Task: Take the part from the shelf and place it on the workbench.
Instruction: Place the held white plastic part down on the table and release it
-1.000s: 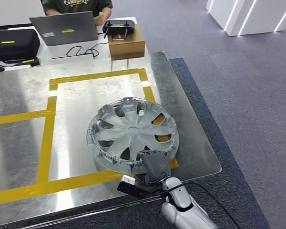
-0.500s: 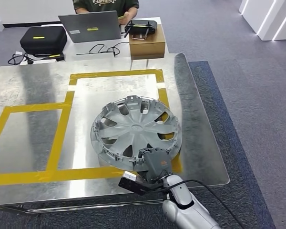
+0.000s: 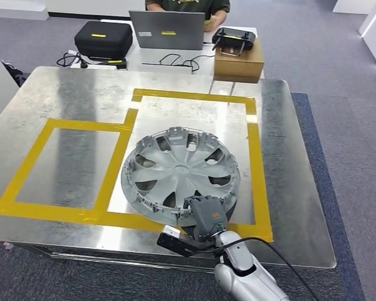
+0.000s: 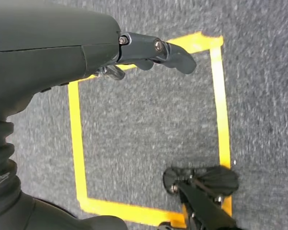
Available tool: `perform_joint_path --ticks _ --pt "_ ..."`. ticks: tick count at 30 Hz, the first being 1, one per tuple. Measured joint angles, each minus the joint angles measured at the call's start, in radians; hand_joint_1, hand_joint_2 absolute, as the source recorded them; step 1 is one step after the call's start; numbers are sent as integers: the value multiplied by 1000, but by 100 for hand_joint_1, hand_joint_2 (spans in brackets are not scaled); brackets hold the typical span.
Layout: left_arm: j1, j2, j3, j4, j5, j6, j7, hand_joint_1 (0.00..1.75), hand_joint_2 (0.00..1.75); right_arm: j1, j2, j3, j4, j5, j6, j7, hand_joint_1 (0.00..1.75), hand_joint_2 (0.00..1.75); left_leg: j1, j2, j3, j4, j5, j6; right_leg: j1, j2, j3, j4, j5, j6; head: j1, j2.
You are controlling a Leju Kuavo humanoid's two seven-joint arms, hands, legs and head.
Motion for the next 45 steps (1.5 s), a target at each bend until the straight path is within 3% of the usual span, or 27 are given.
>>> perform_joint_path --ticks 1,3,5,7,9,11,12,14,15,16,17,19,20,21,22,25,32,39,45 --pt "1 0 1 0 0 0 0 0 175 1 0 0 0 0 0 1 175 175 0 -12 1 0 0 0 0 1 -3 -3 17 -1 0 0" --pt "2 -1 2 0 0 0 0 0 175 0 -1 0 0 -1 0 3 175 175 1 -35 3 2 -1 -2 -3 19 43 -119 95 -5 1 0" --pt "0 -2 3 0 0 0 0 0 175 -2 -1 0 0 -2 -1 4 87 175 0 -56 0 6 -3 -12 -8 64 100 -244 146 -11 2 0" --pt "-1 -2 7 0 0 0 0 0 175 -1 -1 -2 0 -7 -3 5 0 175 2 -73 -8 8 0 -25 -8 83 119 -279 149 -19 2 0" --pt "1 -1 11 0 0 0 0 0 175 3 1 -4 0 -12 -4 17 0 175 5 -84 -12 9 1 -37 -8 62 122 -282 153 -29 2 0" --pt "1 -2 14 0 0 2 0 0 175 6 4 -7 0 -15 -3 36 0 175 3 -55 -34 54 -28 -47 -11 37 128 -290 155 -43 -7 0" --pt "0 -3 15 0 0 2 0 0 175 6 5 -8 0 -18 1 45 0 175 3 -32 -58 107 -57 -51 -11 25 130 -291 154 -48 -12 0" --pt "0 -5 17 0 0 3 0 0 175 7 5 -12 3 -29 18 62 0 87 5 -7 -122 241 -116 -58 -9 5 131 -292 152 -53 -18 0" --pt "1 -5 18 0 -1 3 1 0 175 7 5 -14 6 -36 28 68 0 44 6 -4 -141 284 -127 -60 -8 -3 132 -292 151 -54 -18 0" --pt "3 -5 19 0 -1 3 1 0 175 5 5 -16 8 -44 38 71 0 0 7 -3 -143 291 -118 -61 -8 -9 133 -292 150 -54 -18 0" --pt "5 -5 20 0 -3 3 2 0 131 4 5 -17 10 -55 48 69 0 0 8 -2 -124 256 -91 -61 -8 -13 135 -292 149 -53 -18 0" --pt "6 -4 21 0 -7 1 2 0 44 3 8 -23 12 -91 68 50 0 0 8 3 -51 115 -29 -56 -7 -16 139 -291 146 -48 -18 0" --pt "5 -4 22 0 -7 -3 -2 0 0 3 9 -28 12 -117 77 33 0 0 6 7 -21 56 -12 -51 -4 -16 140 -290 144 -44 -18 0" --pt "4 -4 24 0 -5 -9 -9 0 0 4 11 -34 12 -146 86 14 0 0 5 10 -2 18 -4 -48 -1 -16 140 -288 142 -41 -17 0" --pt "3 -5 28 0 0 -18 -19 0 0 7 12 -41 11 -175 94 -7 0 0 4 11 5 3 -5 -46 1 -16 137 -287 138 -44 -17 0" --pt "5 -7 41 0 18 -50 -65 0 0 24 13 -67 -4 -261 105 -71 0 0 3 11 8 0 -5 -44 2 -16 132 -290 135 -57 -14 0" --pt "12 -10 64 0 24 -79 -124 0 0 153 16 -158 -146 -517 87 -270 0 0 -4 9 7 2 -8 -32 -4 -16 148 -299 144 -31 -13 0" --pt "17 -13 74 0 24 -79 -131 0 0 236 17 -215 -278 -638 85 -368 0 0 -4 9 7 2 -10 -30 -4 -16 148 -300 141 -25 -14 0" --pt "20 -18 92 0 23 -78 -147 0 0 309 16 -259 -441 -785 50 -548 0 0 -3 9 7 2 -10 -30 -3 -16 147 -298 140 -24 -14 0"
